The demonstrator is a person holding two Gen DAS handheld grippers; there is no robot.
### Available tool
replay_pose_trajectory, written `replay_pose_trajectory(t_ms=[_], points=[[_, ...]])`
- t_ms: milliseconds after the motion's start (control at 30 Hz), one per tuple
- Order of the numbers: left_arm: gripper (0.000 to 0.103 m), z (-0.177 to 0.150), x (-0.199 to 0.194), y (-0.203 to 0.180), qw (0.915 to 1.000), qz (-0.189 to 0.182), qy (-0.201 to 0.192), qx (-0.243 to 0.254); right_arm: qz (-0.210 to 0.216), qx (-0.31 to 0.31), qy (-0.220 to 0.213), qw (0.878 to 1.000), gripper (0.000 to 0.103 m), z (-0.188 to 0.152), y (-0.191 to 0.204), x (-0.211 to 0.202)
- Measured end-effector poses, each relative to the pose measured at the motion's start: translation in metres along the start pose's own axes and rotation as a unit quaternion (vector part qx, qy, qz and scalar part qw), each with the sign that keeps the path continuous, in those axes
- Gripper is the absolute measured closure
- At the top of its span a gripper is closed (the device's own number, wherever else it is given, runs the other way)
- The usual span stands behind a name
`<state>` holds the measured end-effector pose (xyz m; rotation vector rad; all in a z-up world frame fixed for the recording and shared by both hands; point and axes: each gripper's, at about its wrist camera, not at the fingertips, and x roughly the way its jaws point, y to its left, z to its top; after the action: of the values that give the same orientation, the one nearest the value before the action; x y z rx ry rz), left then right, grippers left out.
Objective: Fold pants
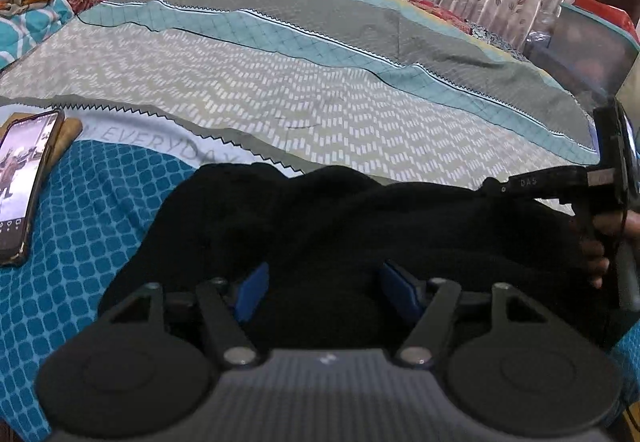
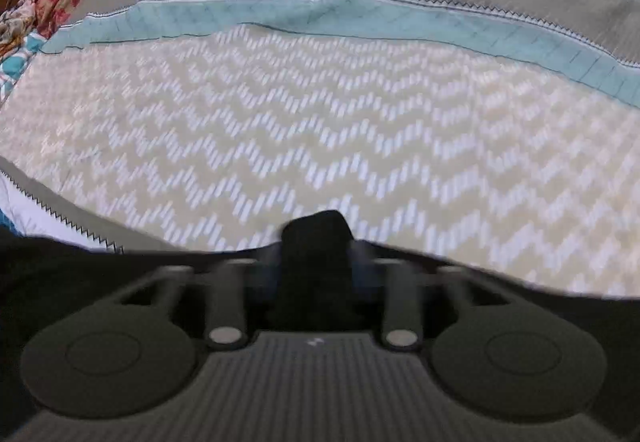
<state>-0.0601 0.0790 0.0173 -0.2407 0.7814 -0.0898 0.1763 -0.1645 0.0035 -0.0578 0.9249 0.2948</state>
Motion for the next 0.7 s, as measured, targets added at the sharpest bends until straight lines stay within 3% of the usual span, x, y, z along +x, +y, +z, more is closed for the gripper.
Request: replay_pose_trajectory(t_ms=[100, 200, 267, 367, 400, 433, 467, 500, 633, 700], points=[[0.043, -0.001, 0.003, -0.002, 0.9998, 0.016, -0.006, 0.006, -0.032, -0.012, -0.052, 0.998, 0.09, -0.002, 0.009, -0.013], [0.043, -0.002, 0.01, -0.012, 0.9986, 0.044, -0.011, 0.029, -0.045, 0.018, -0.119, 0.992, 0.09, 0.011, 0.005, -0.028], [0.043, -0.005, 0.015, -0.02, 0.9968, 0.063, -0.013, 0.048, -0.049, 0.021, -0.103, 0.993, 0.089, 0.016, 0.005, -0.014], [0.042, -0.007, 0.018, -0.024, 0.9952, 0.071, -0.015, 0.065, -0.084, -0.03, -0.035, 0.995, 0.084, 0.008, 0.01, 0.027], [0.041, -0.007, 0.017, -0.024, 0.9953, 0.07, -0.015, 0.066, -0.085, -0.036, -0.053, 0.994, 0.081, 0.005, 0.009, 0.026], [0.04, -0.007, 0.016, -0.023, 0.9956, 0.065, -0.013, 0.065, -0.085, -0.036, -0.054, 0.994, 0.069, 0.006, 0.009, 0.022], [0.039, -0.006, 0.015, -0.022, 0.9962, 0.06, -0.011, 0.063, -0.082, -0.026, -0.049, 0.995, 0.05, 0.009, 0.007, 0.017], [0.038, -0.005, 0.015, -0.021, 0.9965, 0.056, -0.008, 0.061, -0.08, -0.016, -0.049, 0.995, 0.045, 0.01, 0.004, 0.01], [0.036, 0.002, 0.004, -0.016, 0.9988, 0.037, 0.0, 0.032, -0.04, 0.029, -0.105, 0.993, 0.045, -0.002, -0.008, -0.041], [0.029, 0.005, -0.006, -0.012, 0.9993, 0.032, -0.006, 0.016, -0.004, 0.036, -0.113, 0.993, 0.045, -0.013, -0.007, -0.066]])
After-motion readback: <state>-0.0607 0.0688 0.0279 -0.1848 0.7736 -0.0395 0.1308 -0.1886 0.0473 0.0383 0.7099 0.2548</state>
